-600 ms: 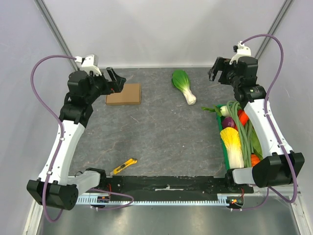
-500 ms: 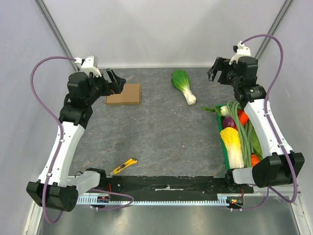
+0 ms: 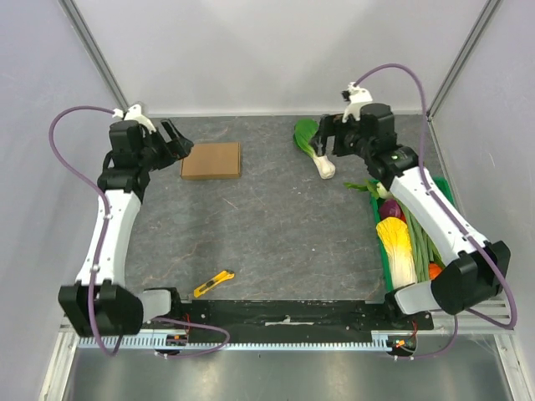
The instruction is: Unpack the express box
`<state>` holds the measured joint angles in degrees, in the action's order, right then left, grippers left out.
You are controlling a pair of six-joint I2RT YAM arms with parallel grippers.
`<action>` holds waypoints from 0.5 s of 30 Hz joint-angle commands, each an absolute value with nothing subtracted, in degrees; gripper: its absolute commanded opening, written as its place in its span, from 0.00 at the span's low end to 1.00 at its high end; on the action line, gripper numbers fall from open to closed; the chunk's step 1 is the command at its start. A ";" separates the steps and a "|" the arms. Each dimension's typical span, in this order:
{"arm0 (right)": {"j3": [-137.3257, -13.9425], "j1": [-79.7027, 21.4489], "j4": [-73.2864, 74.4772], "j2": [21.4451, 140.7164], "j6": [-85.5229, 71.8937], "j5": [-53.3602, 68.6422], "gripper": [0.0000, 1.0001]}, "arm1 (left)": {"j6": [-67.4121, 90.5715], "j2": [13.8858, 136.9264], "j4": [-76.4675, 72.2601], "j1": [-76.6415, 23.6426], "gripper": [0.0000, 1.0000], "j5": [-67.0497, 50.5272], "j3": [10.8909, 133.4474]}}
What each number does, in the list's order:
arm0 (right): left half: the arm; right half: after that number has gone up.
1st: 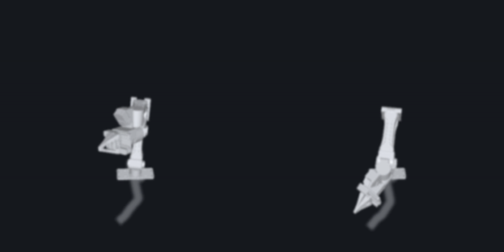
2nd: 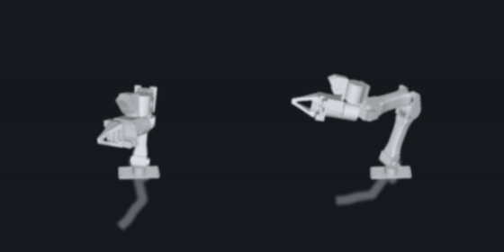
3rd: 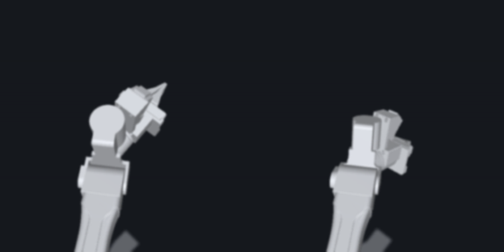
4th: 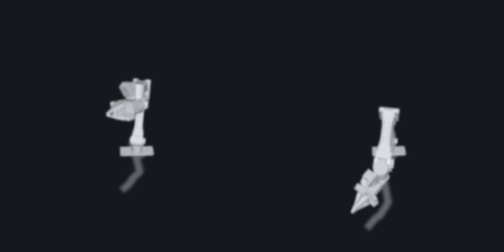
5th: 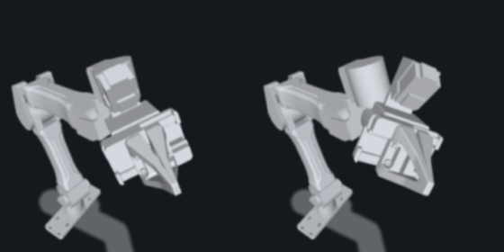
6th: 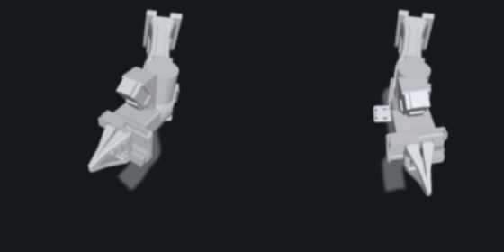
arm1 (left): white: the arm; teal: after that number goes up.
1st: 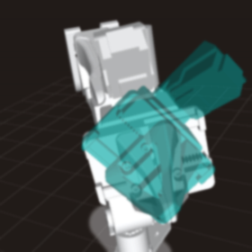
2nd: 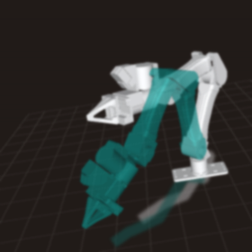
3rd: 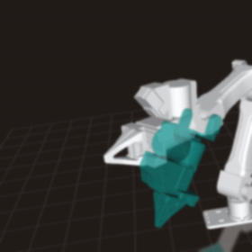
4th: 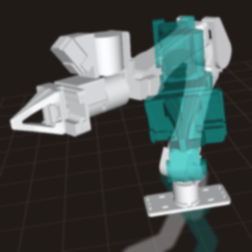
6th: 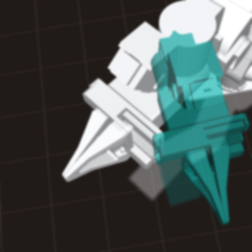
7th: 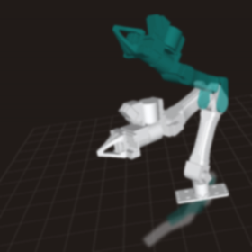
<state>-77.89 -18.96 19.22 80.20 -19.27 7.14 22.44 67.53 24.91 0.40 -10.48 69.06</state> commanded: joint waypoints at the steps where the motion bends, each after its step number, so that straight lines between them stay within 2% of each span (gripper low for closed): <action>1: -78.75 -23.45 17.31 82.79 -18.89 8.00 0.94 | 30.40 73.82 28.48 6.93 0.88 -13.36 71.98; 8: -74.89 -27.59 15.56 85.07 -21.53 7.47 0.91 | 37.35 88.29 17.78 12.57 0.88 -16.78 74.17; 15: -71.63 -29.36 14.68 85.17 -21.53 5.98 0.90 | 38.06 106.66 2.49 12.66 0.79 -24.16 80.76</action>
<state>-73.14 -28.82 17.30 85.30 -21.21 7.44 35.44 98.54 15.05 12.73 -18.65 76.03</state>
